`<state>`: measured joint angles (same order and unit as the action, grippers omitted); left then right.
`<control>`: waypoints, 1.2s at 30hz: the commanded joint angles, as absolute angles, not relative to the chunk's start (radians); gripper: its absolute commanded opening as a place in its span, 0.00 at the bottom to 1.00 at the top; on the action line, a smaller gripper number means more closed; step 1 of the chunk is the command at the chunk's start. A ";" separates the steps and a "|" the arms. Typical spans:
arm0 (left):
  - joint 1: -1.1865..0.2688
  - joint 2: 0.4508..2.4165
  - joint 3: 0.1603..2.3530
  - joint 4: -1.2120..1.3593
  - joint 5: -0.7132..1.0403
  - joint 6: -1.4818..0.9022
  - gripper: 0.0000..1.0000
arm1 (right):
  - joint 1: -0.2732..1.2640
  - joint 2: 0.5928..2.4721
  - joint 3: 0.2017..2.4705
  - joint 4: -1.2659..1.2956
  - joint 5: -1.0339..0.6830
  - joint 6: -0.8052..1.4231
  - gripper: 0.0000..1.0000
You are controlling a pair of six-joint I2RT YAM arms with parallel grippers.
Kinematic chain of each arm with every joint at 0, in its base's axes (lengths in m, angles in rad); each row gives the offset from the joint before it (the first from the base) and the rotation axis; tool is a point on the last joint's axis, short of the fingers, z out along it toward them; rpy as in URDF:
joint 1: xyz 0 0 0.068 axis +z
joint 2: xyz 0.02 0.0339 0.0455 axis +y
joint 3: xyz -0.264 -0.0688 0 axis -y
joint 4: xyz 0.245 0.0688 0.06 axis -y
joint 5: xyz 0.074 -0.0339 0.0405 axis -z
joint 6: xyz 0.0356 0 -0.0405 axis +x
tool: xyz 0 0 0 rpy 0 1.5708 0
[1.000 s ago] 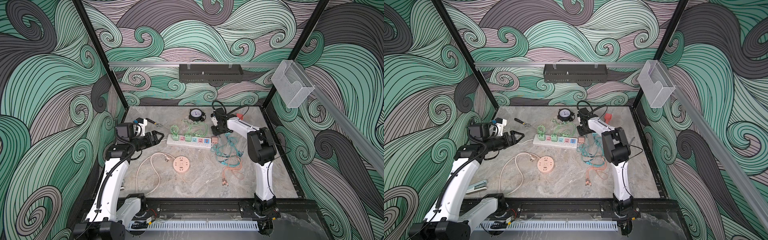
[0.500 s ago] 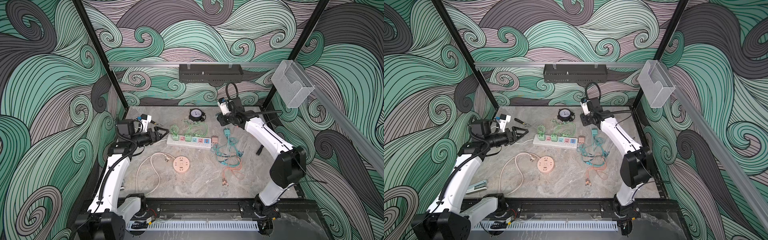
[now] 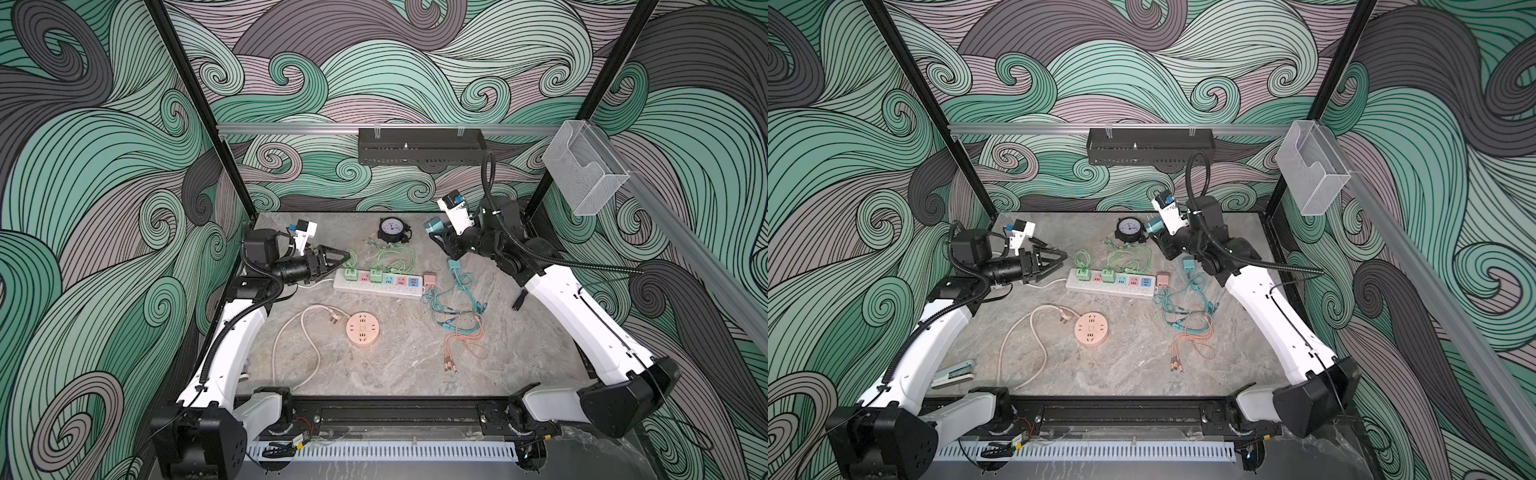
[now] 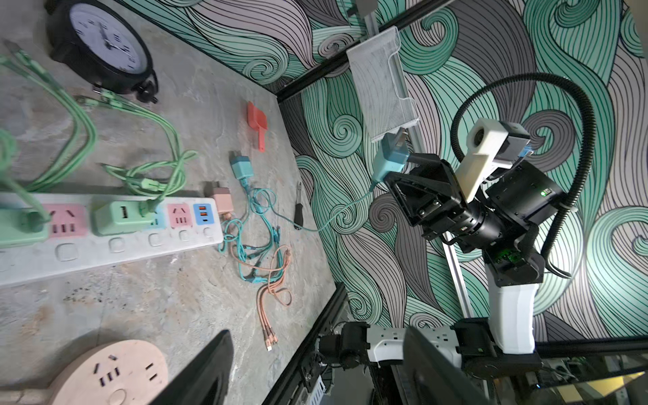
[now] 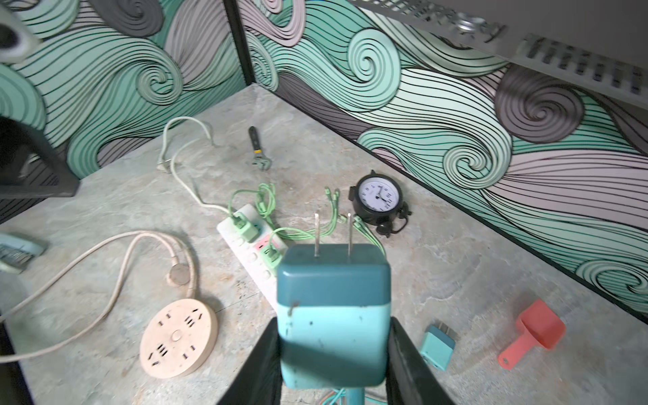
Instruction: Insert the plug
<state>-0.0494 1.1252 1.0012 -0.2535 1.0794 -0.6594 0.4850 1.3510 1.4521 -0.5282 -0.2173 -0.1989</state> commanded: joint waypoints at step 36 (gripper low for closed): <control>-0.383 1.281 1.166 -0.237 1.141 -0.615 0.67 | 0.839 1.348 1.451 -0.588 -0.220 -0.382 0.24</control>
<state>-0.3756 1.2736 1.1179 -0.2039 1.1454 -0.6510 0.8280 1.3422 1.4124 -0.5880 -0.2424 -0.3653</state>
